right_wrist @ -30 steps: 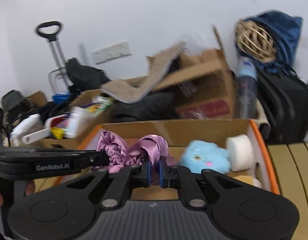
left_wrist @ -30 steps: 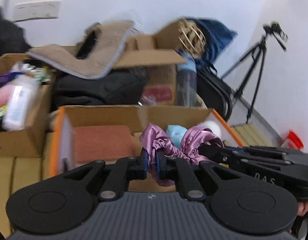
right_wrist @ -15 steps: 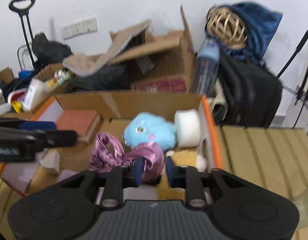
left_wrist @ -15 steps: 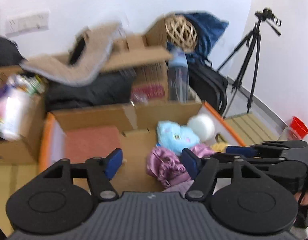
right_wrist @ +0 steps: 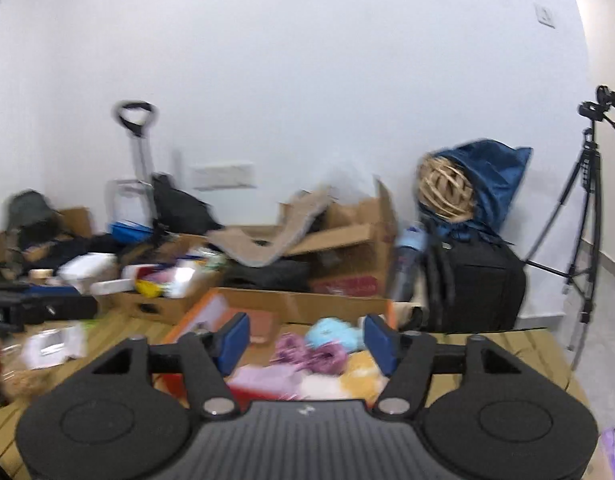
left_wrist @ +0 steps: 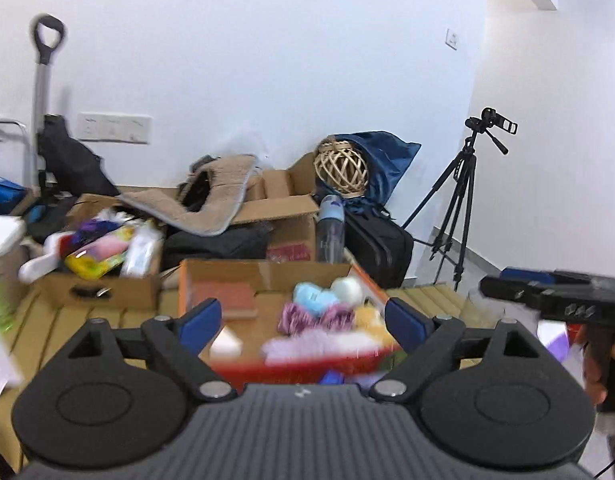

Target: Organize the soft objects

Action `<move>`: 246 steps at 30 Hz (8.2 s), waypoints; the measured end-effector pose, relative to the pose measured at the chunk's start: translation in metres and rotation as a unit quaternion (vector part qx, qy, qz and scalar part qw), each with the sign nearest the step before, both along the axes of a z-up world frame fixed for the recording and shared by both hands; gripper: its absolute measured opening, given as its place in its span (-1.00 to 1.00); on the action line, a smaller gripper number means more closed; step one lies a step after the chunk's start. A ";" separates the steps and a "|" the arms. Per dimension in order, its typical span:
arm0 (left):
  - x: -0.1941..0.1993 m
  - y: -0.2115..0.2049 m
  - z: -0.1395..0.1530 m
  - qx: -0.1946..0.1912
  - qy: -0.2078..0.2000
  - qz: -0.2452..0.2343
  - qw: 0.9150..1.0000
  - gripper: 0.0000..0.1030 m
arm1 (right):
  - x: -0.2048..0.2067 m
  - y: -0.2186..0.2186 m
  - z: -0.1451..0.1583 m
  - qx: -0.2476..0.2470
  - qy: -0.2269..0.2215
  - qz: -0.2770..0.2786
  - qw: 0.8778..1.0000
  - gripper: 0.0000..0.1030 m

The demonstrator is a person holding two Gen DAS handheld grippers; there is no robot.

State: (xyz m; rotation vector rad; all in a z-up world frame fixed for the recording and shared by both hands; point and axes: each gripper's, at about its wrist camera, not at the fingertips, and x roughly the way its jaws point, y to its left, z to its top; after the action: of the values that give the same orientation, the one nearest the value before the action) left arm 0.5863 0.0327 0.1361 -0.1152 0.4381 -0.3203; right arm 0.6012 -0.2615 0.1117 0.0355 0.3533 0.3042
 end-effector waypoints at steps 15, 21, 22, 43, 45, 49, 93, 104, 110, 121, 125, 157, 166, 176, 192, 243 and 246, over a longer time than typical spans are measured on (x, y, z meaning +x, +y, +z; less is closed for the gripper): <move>-0.268 -0.008 -0.133 0.090 -0.099 0.105 0.986 1.00 | -0.248 0.009 -0.166 -0.013 -0.043 -0.035 0.998 0.58; -0.267 -0.018 -0.146 0.114 -0.111 0.089 0.983 1.00 | -0.263 0.005 -0.220 -0.013 -0.029 -0.062 0.998 0.57; -0.264 -0.017 -0.147 0.110 -0.108 0.087 0.984 1.00 | -0.264 0.003 -0.219 -0.005 -0.030 -0.063 0.998 0.57; -0.087 -0.043 -0.140 0.076 -0.043 0.033 0.996 0.69 | -0.151 0.007 -0.180 0.061 -0.022 -0.045 0.997 0.38; -0.049 -0.051 -0.140 0.087 -0.033 0.023 0.995 0.43 | -0.123 0.011 -0.176 0.064 -0.015 -0.040 0.997 0.31; 0.020 -0.071 -0.153 0.085 -0.010 -0.022 0.996 0.35 | -0.070 0.020 -0.170 0.068 0.003 -0.026 0.997 0.12; 0.023 0.027 -0.182 -0.135 0.148 0.019 0.980 -0.43 | 0.027 0.097 -0.205 0.140 0.152 0.102 0.973 -0.33; 0.044 0.001 -0.117 -0.124 0.041 0.004 0.991 -0.49 | 0.012 0.093 -0.143 0.088 0.048 0.076 0.992 -0.50; 0.178 -0.025 -0.075 -0.179 0.067 0.000 0.982 -0.49 | 0.117 0.060 -0.081 0.096 0.051 0.047 0.993 -0.50; 0.355 -0.061 -0.154 -0.096 0.225 0.079 0.967 -0.75 | 0.357 0.084 -0.146 0.019 0.224 0.000 0.974 -0.73; 0.347 -0.056 -0.144 -0.071 0.189 0.080 0.976 -0.74 | 0.365 0.077 -0.154 0.047 0.251 0.012 0.967 -0.73; -0.125 -0.001 -0.043 0.070 -0.065 0.134 0.986 0.83 | -0.079 0.013 -0.029 -0.024 -0.009 0.026 0.999 0.08; -0.241 -0.016 -0.127 0.098 -0.007 0.126 0.987 0.94 | -0.229 0.015 -0.128 0.019 0.008 0.019 1.000 0.22; -0.226 -0.031 -0.122 0.061 -0.013 0.107 0.992 0.94 | -0.230 0.012 -0.151 0.021 0.022 -0.005 1.000 0.22; 0.059 -0.128 -0.144 -0.019 0.090 -0.025 0.995 0.58 | 0.031 -0.057 -0.170 0.115 0.115 -0.063 0.985 0.19; -0.023 -0.016 -0.069 -0.103 0.000 -0.045 0.994 -0.86 | -0.058 0.065 -0.068 0.098 -0.003 0.065 0.993 -0.93; 0.053 -0.012 -0.056 -0.099 0.022 -0.039 0.994 -0.86 | 0.014 0.076 -0.048 0.088 0.001 0.055 0.995 -0.93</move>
State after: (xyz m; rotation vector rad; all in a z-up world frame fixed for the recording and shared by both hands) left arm 0.6395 0.0205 0.0801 -0.2999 0.4547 -0.4379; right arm 0.6151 -0.1859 0.0641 0.1900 0.3309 0.4445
